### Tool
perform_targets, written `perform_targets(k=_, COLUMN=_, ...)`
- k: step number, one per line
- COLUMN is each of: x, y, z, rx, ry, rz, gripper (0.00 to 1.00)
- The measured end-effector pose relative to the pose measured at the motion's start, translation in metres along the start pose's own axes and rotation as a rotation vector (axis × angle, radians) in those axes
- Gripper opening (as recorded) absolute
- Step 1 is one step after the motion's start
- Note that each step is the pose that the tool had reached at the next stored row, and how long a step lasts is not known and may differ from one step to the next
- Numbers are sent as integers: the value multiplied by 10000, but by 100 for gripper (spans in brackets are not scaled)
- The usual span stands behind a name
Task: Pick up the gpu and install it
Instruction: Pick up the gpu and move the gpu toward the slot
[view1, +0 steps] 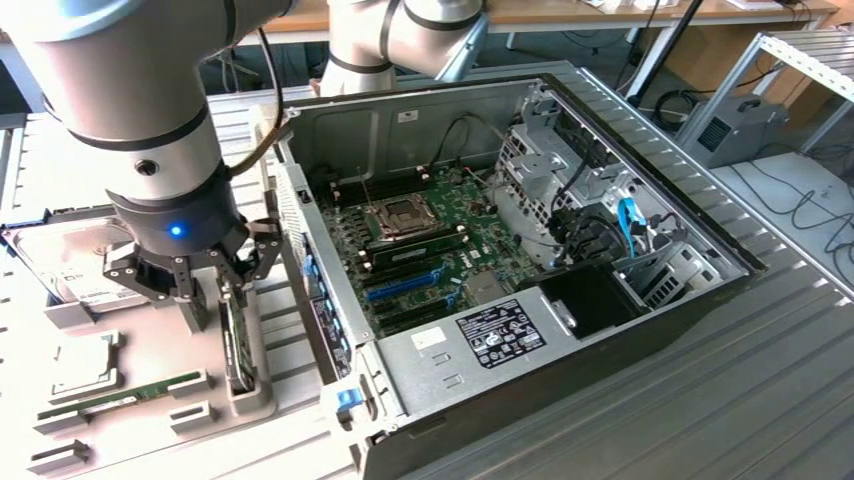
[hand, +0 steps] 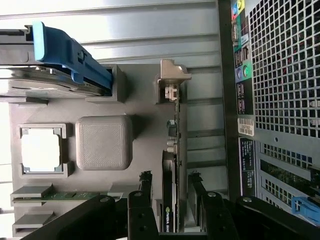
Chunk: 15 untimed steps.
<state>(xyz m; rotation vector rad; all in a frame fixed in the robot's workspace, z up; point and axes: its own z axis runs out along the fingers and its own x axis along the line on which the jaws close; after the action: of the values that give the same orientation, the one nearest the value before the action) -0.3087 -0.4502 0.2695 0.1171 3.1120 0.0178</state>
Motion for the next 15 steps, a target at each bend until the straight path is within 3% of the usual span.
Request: perform_targets(k=15, x=14, y=66, z=268, rx=8, ry=0, rz=1, gripper=42)
